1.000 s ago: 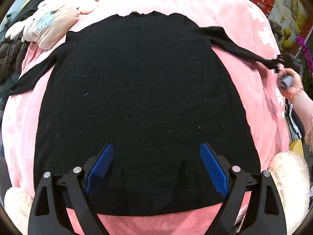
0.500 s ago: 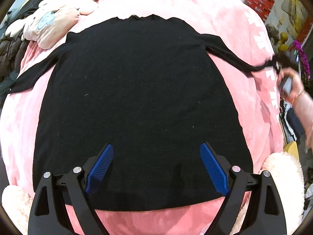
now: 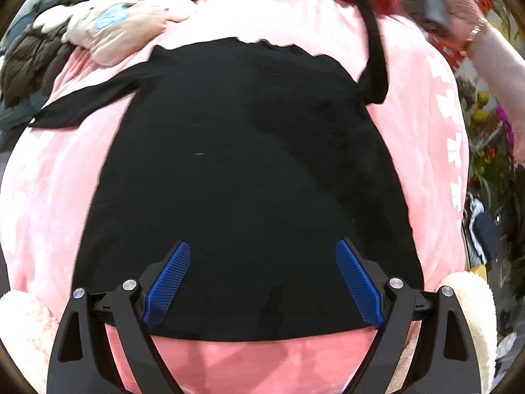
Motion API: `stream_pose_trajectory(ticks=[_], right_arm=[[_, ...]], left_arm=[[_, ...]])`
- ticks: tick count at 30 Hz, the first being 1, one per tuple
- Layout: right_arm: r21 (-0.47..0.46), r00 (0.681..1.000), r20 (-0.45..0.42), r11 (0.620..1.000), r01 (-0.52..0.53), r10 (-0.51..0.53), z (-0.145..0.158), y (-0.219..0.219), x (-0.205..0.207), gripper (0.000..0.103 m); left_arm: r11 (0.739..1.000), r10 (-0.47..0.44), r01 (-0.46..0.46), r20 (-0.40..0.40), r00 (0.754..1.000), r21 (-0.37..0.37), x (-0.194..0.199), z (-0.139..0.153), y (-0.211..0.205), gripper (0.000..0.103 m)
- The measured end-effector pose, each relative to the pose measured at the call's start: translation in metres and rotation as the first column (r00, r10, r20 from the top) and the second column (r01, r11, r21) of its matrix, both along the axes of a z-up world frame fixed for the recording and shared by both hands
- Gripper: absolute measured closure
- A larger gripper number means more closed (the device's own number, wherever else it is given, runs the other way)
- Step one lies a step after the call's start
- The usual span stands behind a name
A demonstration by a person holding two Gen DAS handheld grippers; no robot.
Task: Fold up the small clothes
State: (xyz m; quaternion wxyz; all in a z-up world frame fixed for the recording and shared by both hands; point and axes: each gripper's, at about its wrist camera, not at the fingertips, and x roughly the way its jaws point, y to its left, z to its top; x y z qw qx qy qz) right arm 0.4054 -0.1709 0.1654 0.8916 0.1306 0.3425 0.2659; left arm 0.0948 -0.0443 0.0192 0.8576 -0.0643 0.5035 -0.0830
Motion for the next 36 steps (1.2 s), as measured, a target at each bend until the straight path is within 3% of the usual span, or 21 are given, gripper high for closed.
stream_pose_trajectory(ticks=[3, 5, 8, 10, 11, 12, 15, 18, 22, 23, 26, 28, 29, 32, 33, 36], right_arm=[[-0.114, 0.984, -0.121, 0.983, -0.142, 0.128, -0.058, 0.082, -0.001, 0.092], [-0.217, 0.959, -0.212, 0.948, -0.234, 0.188, -0.108, 0.126, -0.016, 0.087], [-0.294, 0.96, -0.204, 0.923, -0.249, 0.194, -0.131, 0.134, -0.046, 0.087], [-0.256, 0.978, -0.191, 0.958, -0.131, 0.083, -0.13, 0.091, -0.06, 0.085], [-0.248, 0.983, -0.185, 0.968, -0.046, -0.001, -0.131, 0.059, -0.07, 0.076], [-0.259, 0.982, -0.172, 0.965, 0.029, -0.075, -0.129, 0.036, -0.08, 0.067], [-0.341, 0.952, -0.138, 0.916, 0.213, -0.273, -0.134, -0.04, -0.107, 0.064], [-0.384, 0.92, -0.182, 0.886, 0.26, -0.348, -0.148, -0.079, -0.112, 0.064], [-0.374, 0.91, -0.199, 0.886, 0.273, -0.364, -0.162, -0.087, -0.099, 0.064], [-0.372, 0.906, -0.21, 0.887, 0.273, -0.367, -0.168, -0.084, -0.09, 0.064], [-0.369, 0.903, -0.215, 0.887, 0.277, -0.371, -0.183, -0.095, -0.083, 0.069], [-0.364, 0.891, -0.18, 0.87, 0.333, -0.417, -0.174, -0.114, -0.077, 0.094], [-0.336, 0.876, -0.16, 0.86, 0.385, -0.455, -0.167, -0.127, -0.078, 0.097], [-0.359, 0.847, -0.202, 0.842, 0.403, -0.492, -0.186, -0.157, -0.077, 0.094], [-0.356, 0.849, -0.236, 0.855, 0.378, -0.473, -0.202, -0.161, -0.08, 0.089], [-0.388, 0.883, -0.199, 0.861, 0.328, -0.425, -0.188, -0.152, -0.088, 0.085]], left_arm=[[0.999, 0.043, -0.043, -0.008, 0.999, -0.013, -0.001, -0.002, 0.021, 0.015], [0.998, 0.066, -0.067, -0.016, 0.998, -0.023, 0.001, -0.004, 0.035, 0.015], [0.993, 0.105, -0.107, -0.032, 0.994, -0.054, 0.015, -0.006, 0.059, 0.015], [0.987, 0.13, -0.133, -0.04, 0.991, -0.088, 0.034, -0.006, 0.077, 0.015], [0.982, 0.143, -0.146, -0.038, 0.989, -0.117, 0.046, -0.005, 0.086, 0.015], [0.977, 0.157, -0.161, -0.036, 0.987, -0.143, 0.061, -0.004, 0.096, 0.015], [0.963, 0.192, -0.193, -0.027, 0.981, -0.187, 0.11, -0.002, 0.114, 0.015], [0.939, 0.251, -0.256, -0.052, 0.967, -0.23, 0.18, -0.008, 0.125, 0.015], [0.908, 0.31, -0.328, -0.11, 0.945, -0.259, 0.244, -0.032, 0.133, 0.015], [0.906, 0.313, -0.33, -0.107, 0.944, -0.264, 0.254, -0.037, 0.131, 0.019], [0.906, 0.308, -0.325, -0.105, 0.946, -0.27, 0.279, -0.047, 0.125, 0.059], [0.918, 0.316, -0.326, -0.077, 0.946, -0.227, 0.289, -0.044, 0.122, 0.084], [0.921, 0.315, -0.323, -0.074, 0.946, -0.216, 0.292, -0.043, 0.124, 0.096], [0.93, 0.306, -0.318, -0.094, 0.947, -0.185, 0.3, -0.053, 0.126, 0.095], [0.94, 0.291, -0.3, -0.075, 0.954, -0.161, 0.299, -0.056, 0.125, 0.091], [0.97, 0.236, -0.237, -0.018, 0.972, -0.047, 0.298, -0.051, 0.112, 0.091]])
